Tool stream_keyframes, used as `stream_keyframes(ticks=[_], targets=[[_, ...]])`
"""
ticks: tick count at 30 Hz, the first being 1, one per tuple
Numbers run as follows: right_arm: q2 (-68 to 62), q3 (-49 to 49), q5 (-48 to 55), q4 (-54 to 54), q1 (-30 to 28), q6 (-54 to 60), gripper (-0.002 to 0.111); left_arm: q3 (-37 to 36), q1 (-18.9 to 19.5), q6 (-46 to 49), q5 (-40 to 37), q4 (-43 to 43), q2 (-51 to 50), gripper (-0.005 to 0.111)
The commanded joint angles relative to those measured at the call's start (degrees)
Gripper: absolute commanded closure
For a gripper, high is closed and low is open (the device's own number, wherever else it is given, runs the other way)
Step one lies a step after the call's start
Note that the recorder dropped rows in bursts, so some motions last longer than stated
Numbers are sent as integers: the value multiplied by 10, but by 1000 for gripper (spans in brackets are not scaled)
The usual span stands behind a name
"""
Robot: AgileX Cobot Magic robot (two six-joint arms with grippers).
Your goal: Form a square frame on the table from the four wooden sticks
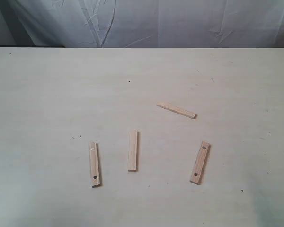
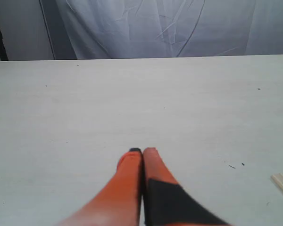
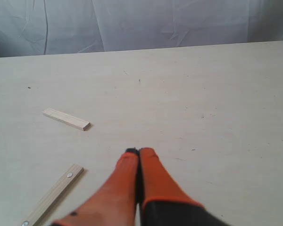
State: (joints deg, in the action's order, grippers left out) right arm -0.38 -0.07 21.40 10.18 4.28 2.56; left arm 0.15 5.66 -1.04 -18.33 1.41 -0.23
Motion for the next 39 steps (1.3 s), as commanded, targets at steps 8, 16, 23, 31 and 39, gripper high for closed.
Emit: stream_keyframes(ticks=[8,16,23,31,39], targets=[[4,1,-6,0,-3,2,108,-2,-1,-1,8,1,2,107],[4,1,-6,0,-3,2,108,-2,-1,-1,8,1,2,107],[4,1,-6,0,-3,2,108,-2,-1,-1,8,1,2,107],[4,1,-5,0,-3,2,108,-2,-1,-1,8,3,2,107],[4,1,-5,0,-3,2,108,-2,-1,-1,42,92,2,107]])
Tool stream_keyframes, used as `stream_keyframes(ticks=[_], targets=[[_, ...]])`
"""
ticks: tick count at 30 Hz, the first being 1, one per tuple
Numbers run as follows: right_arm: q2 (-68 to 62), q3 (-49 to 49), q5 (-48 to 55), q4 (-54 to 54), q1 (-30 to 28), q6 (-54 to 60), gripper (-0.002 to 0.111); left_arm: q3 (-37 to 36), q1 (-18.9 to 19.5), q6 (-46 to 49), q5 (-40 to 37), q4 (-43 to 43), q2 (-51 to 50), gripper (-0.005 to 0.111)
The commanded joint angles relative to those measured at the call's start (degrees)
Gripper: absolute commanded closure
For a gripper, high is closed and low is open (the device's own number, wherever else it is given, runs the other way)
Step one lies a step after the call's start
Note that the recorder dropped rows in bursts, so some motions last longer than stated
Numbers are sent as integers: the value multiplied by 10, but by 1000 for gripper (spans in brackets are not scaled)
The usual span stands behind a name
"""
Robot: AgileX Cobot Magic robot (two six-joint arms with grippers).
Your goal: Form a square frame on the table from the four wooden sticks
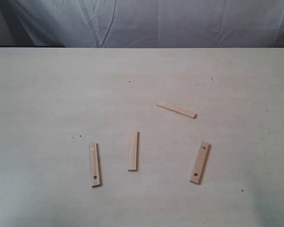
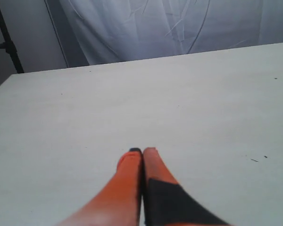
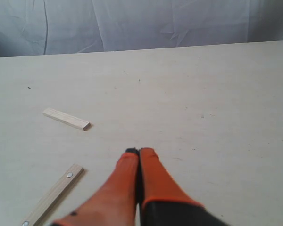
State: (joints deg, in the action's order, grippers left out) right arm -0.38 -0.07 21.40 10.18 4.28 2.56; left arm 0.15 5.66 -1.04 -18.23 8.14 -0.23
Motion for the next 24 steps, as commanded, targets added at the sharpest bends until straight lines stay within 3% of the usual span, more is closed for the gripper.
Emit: stream_keyframes(ticks=[1,7,15,24], targets=[[4,1,-5,0,-3,2,108,-2,-1,-1,68,23,2,107],[4,1,-6,0,-3,2,108,-2,-1,-1,190,35,2,107],[4,1,-6,0,-3,2,108,-2,-1,-3,214,21,2,107],[4,1,-5,0,-3,2,108,-2,-1,-31,189,-174,2,107]])
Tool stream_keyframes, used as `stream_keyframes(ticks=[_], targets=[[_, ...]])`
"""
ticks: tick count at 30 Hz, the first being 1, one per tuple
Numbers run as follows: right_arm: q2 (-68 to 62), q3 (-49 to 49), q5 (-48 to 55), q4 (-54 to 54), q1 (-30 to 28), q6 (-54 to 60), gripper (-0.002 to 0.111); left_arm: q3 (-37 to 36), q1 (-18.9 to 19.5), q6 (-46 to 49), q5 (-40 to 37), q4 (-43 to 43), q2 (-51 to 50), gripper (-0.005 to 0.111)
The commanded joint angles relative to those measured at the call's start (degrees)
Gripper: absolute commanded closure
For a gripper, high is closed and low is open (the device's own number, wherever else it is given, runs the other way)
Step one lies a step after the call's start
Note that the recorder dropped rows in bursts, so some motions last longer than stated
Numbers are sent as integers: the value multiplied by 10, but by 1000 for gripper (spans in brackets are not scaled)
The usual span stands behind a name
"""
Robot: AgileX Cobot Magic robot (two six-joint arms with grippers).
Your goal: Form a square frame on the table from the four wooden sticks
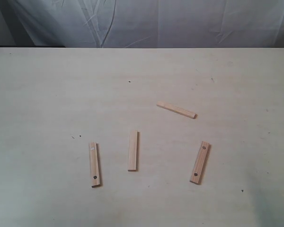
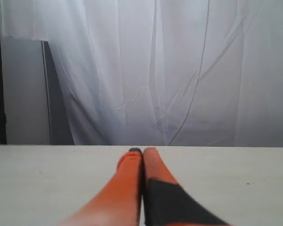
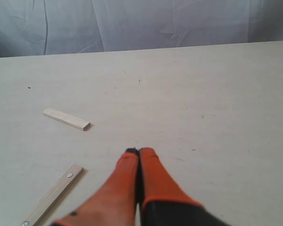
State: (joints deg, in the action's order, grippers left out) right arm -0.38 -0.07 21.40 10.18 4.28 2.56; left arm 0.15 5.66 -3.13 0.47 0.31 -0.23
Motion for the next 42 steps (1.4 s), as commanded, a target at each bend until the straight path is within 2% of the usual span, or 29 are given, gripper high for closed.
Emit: stream_keyframes(ticks=[1,2,3,5,7,9,10,11,13,16,18,20,21,23,25,26,30,33,37,39,42], targets=[[4,1,-5,0,-3,2,108,-2,-1,-10,11,-138,2,107],[4,1,-5,0,-3,2,108,-2,-1,-10,23,-187,2,107],[4,1,-5,0,-3,2,108,-2,-1,-10,26,-189,2,107],[4,1,-5,0,-3,2,108,18,-1,-10,-14,-188,2,107],[4,1,-5,0,-3,2,108,80,-1,-10,-93,-165,-29,107],[4,1,-5,0,-3,2,108,199,-1,-10,-245,-114,-133,107],[4,1,-5,0,-3,2,108,236,-1,-10,-300,-101,-171,107],[4,1,-5,0,-3,2,108,308,-1,-9,-413,-70,-257,107],[4,1,-5,0,-3,2,108,387,-1,-6,-542,-19,-390,107],[4,1,-7,0,-3,2,108,423,-1,20,-527,-7,-499,107],[4,1,-7,0,-3,2,108,424,-1,15,-482,-36,-549,107],[4,1,-7,0,-3,2,108,422,-1,8,-450,-100,-575,107],[4,1,-7,0,-3,2,108,423,-10,39,-435,-173,-603,107],[4,1,-7,0,-3,2,108,428,-35,72,-436,-222,-638,107],[4,1,-7,0,-3,2,108,439,-87,60,-433,-215,-689,107],[4,1,-7,0,-3,2,108,452,-137,21,-422,-190,-732,107],[4,1,-7,0,-3,2,108,495,-276,-95,-380,-104,-827,107],[4,1,-7,0,-3,2,108,542,-348,-170,-367,-50,-898,107],[4,1,-5,0,-3,2,108,605,-389,-214,-364,-42,-983,107],[4,1,-5,0,-3,2,108,626,-397,-226,-360,-44,-1013,106],[4,1,-5,0,-3,2,108,649,-400,-241,-359,-49,-1048,97]])
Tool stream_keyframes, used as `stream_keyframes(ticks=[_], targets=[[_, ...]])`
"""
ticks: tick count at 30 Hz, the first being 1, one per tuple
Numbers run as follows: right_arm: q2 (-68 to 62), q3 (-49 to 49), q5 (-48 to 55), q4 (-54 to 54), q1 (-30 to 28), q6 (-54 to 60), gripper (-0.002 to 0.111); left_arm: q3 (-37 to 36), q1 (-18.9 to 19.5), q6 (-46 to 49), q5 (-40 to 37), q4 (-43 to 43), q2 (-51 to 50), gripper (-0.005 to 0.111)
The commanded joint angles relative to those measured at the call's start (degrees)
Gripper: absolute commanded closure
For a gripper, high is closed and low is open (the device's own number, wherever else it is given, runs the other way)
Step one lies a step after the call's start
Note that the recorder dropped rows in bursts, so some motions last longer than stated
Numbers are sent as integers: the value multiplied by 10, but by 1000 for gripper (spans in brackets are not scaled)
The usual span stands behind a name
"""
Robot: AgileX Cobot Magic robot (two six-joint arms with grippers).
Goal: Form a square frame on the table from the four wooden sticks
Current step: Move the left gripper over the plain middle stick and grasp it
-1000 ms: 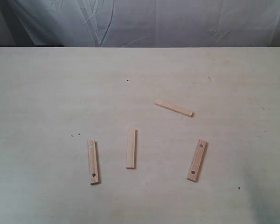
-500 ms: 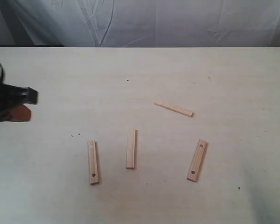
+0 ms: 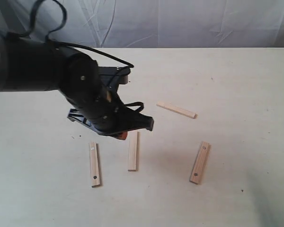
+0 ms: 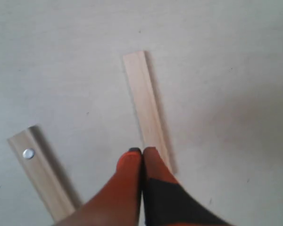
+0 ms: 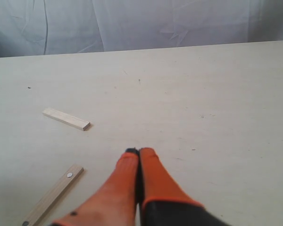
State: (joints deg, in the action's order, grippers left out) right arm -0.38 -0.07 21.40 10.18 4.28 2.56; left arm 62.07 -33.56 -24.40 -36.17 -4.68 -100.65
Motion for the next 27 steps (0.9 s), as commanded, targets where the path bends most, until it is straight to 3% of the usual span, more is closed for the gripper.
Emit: stream_keyframes(ticks=[1,7,27], targets=[[4,1,-5,0,-3,2,108,34,-8,-28,14,-6,-53,93],[4,1,-5,0,-3,2,108,35,-10,-28,37,-36,-86,65],[4,1,-6,0,-3,2,108,35,-10,-28,50,-17,-141,64]])
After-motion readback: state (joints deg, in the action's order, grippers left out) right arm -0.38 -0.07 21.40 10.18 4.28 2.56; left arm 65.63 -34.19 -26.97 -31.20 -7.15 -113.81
